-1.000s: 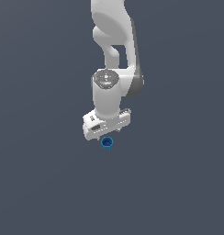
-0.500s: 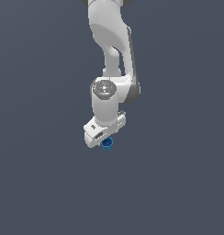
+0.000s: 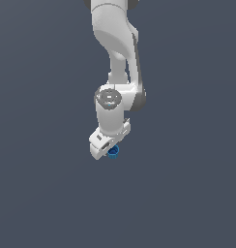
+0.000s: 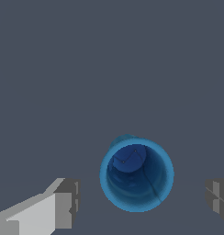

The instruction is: Pick up the object and move it to a goal position.

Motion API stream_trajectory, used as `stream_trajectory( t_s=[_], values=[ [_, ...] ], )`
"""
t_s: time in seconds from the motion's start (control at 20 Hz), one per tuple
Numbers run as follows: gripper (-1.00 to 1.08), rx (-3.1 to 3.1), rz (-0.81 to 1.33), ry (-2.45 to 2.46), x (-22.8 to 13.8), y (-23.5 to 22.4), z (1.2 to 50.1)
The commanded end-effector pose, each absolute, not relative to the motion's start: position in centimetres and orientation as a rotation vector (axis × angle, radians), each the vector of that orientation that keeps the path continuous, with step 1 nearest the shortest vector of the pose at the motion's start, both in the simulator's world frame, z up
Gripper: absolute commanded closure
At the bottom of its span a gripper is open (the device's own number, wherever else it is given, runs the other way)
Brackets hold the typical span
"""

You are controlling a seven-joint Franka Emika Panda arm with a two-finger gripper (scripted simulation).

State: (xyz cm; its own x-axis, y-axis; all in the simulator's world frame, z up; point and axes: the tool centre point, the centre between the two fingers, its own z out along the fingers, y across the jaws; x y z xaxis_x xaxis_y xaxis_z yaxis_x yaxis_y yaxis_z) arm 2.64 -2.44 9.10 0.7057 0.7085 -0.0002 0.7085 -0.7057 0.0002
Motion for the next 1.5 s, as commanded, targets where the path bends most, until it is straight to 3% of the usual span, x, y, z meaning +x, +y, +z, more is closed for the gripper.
stream_trajectory(
  t_s=[0.0,0.9,0.95,1.45],
  values=[
    [-0.92,2.897,0.000,1.216,2.7,-2.4,9.0],
    [-0.92,2.896,0.000,1.217,2.6,-2.4,4.0],
    [1.08,2.896,0.000,1.217,2.6,-2.4,4.0],
    [1.08,2.896,0.000,1.216,2.7,-2.5,4.1]
  ],
)
